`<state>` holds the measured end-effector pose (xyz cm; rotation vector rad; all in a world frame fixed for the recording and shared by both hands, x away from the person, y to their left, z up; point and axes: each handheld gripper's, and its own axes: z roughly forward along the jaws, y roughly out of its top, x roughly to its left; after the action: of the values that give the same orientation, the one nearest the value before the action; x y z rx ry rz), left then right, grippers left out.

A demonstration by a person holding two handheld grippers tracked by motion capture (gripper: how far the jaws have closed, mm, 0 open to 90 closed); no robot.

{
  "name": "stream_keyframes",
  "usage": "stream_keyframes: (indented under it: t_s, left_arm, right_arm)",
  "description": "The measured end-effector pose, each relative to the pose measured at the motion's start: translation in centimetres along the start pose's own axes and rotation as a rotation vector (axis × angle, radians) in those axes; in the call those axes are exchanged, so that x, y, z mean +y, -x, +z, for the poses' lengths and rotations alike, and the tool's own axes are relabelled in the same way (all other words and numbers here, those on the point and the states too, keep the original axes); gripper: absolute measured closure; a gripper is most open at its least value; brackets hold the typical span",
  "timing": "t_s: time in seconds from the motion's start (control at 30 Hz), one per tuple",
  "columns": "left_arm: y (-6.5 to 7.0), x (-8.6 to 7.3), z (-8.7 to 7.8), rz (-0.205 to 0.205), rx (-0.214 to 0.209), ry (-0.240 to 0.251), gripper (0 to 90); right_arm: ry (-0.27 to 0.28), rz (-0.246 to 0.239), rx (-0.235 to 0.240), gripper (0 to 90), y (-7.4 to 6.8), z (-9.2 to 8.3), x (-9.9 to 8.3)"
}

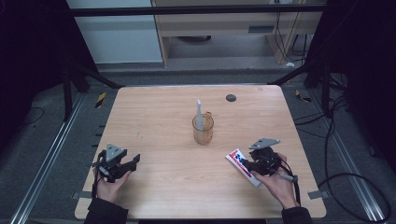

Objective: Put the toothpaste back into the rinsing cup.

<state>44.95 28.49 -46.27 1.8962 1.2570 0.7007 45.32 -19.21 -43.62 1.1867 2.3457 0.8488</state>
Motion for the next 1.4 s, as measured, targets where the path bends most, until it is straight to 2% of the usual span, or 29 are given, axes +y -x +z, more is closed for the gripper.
stream_keyframes:
  t_s: [0.23, 0.6, 0.7, 0.97, 1.4]
  left_arm:
    - [0.2, 0.1, 0.1, 0.013, -0.004, 0.002, 40.3]
    - [0.1, 0.1, 0.1, 0.019, -0.002, 0.003, 40.0]
    - [0.2, 0.1, 0.1, 0.023, -0.004, 0.002, 40.0]
    - [0.3, 0.0, 0.2, 0.028, -0.006, -0.001, 39.6]
    - [0.2, 0.0, 0.3, 0.028, -0.01, -0.007, 39.3]
  right_arm:
    - [-0.028, -0.003, -0.009, 51.2, -0.1, -0.1, 0.2]
    - [-0.089, -0.003, 0.007, 44.4, -0.1, 0.7, 0.7]
    - [-0.098, 0.008, 0.012, 43.4, -0.2, 0.8, 0.8]
    - [-0.115, 0.002, 0.018, 39.9, -0.2, 1.3, 1.0]
    - [-0.192, 0.023, 0.034, 36.4, 0.0, 2.4, 0.7]
